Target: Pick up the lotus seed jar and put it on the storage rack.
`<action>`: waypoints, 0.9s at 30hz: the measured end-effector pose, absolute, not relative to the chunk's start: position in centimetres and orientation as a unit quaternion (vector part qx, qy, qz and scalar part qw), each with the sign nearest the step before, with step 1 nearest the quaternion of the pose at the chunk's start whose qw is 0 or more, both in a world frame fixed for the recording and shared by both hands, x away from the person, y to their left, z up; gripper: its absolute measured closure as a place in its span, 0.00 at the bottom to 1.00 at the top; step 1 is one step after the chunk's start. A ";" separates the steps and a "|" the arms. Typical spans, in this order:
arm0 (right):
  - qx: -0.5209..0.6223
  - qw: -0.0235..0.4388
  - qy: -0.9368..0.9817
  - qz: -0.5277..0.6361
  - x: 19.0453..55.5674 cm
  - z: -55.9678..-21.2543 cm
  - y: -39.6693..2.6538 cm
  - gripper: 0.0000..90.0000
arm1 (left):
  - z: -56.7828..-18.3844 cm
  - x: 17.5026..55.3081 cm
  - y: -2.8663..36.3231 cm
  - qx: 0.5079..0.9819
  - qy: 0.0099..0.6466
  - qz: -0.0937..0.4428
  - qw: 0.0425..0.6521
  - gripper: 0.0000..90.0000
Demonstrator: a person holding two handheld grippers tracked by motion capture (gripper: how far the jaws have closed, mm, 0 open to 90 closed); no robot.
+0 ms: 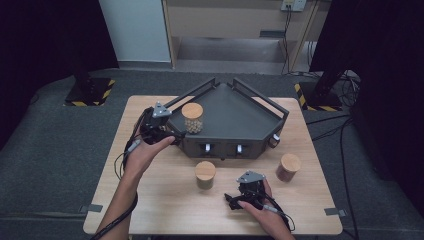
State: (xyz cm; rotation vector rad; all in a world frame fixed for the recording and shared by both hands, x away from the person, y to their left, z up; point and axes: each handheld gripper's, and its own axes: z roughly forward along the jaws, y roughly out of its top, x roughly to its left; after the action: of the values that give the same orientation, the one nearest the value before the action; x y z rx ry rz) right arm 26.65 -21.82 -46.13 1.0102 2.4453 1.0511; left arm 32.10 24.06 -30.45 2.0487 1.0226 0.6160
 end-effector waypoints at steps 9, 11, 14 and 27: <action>0.351 0.147 0.850 0.365 26.6 -46.1 -21.8 0.01 | -30.3 30.7 25.4 0.795 0.407 0.243 0.378 0.04; 0.351 0.147 0.850 0.365 26.6 -46.1 -21.8 0.01 | -30.4 30.5 25.5 0.795 0.407 0.243 0.379 0.04; 0.351 0.147 0.850 0.365 26.7 -46.1 -21.8 0.01 | -30.6 30.3 25.7 0.795 0.408 0.242 0.377 0.04; 0.351 0.147 0.850 0.365 26.6 -46.1 -21.8 0.01 | -32.0 29.1 26.1 0.796 0.411 0.239 0.374 0.04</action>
State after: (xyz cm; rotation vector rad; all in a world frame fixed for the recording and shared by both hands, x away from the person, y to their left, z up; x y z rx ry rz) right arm 26.65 -21.82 -46.13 1.0100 2.4459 1.0508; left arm 29.11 26.13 -32.04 2.0391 1.0527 0.6109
